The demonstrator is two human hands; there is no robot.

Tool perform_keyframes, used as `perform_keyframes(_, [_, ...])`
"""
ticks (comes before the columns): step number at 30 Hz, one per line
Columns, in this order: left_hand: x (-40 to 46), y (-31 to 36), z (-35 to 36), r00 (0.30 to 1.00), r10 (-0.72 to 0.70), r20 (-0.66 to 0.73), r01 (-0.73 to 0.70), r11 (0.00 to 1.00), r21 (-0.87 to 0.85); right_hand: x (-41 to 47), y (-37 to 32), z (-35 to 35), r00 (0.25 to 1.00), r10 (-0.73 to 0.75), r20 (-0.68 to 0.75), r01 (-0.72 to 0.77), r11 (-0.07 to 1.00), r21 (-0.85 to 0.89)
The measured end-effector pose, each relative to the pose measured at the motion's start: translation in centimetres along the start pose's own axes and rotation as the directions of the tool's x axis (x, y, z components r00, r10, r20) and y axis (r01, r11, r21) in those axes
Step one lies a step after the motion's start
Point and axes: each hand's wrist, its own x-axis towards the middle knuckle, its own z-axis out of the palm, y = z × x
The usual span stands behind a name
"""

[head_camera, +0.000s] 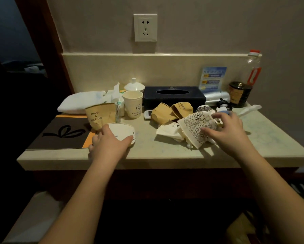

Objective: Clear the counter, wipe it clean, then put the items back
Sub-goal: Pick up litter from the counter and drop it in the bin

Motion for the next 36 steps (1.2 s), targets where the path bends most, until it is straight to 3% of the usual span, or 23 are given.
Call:
perform_keyframes(6, [0.0,0.5,0.7,1.0,0.011,-0.027,-0.016,0.982,-0.19,0.1,0.2,0.1,0.998,-0.04,-0.046,0.046,0.991,0.128])
perform_keyframes(9, [0.1,0.6,0.8,1.0,0.009,-0.013,-0.013,0.943,-0.333,-0.2,0.2,-0.1,1.0,0.0,-0.015,0.004,0.958,0.286])
perform_keyframes(13, [-0.1,1.0,0.5,0.998,0.055,-0.007,-0.053,0.909,-0.413,-0.3,0.6,0.1,1.0,-0.002,-0.004,0.003,0.932,0.362])
perform_keyframes(25, [-0.9,0.9,-0.7,0.991,0.132,0.03,-0.086,0.784,-0.614,-1.5,-2.9,-0.3,0.986,0.067,-0.152,0.064,0.688,0.723])
perform_keyframes(27, [-1.2,0.6,-0.9,0.988,0.133,0.073,-0.042,0.704,-0.709,-1.8,-4.8,0.4,0.995,0.038,-0.089,0.045,0.631,0.774])
perform_keyframes(31, [-3.3,0.2,-1.8,0.971,0.108,0.211,0.17,0.303,-0.938,-2.9,-10.2,3.9,0.982,-0.054,0.183,-0.137,0.469,0.872])
perform_keyframes(34, [-4.9,-0.9,-2.5,0.976,0.093,0.198,0.184,0.143,-0.973,-4.0,-13.4,6.8,0.956,-0.105,0.274,-0.187,0.501,0.845])
perform_keyframes(36, [-5.4,-2.1,-3.1,0.973,0.125,0.194,0.182,0.1,-0.978,-4.8,-14.8,8.2,0.941,-0.126,0.313,-0.187,0.576,0.796])
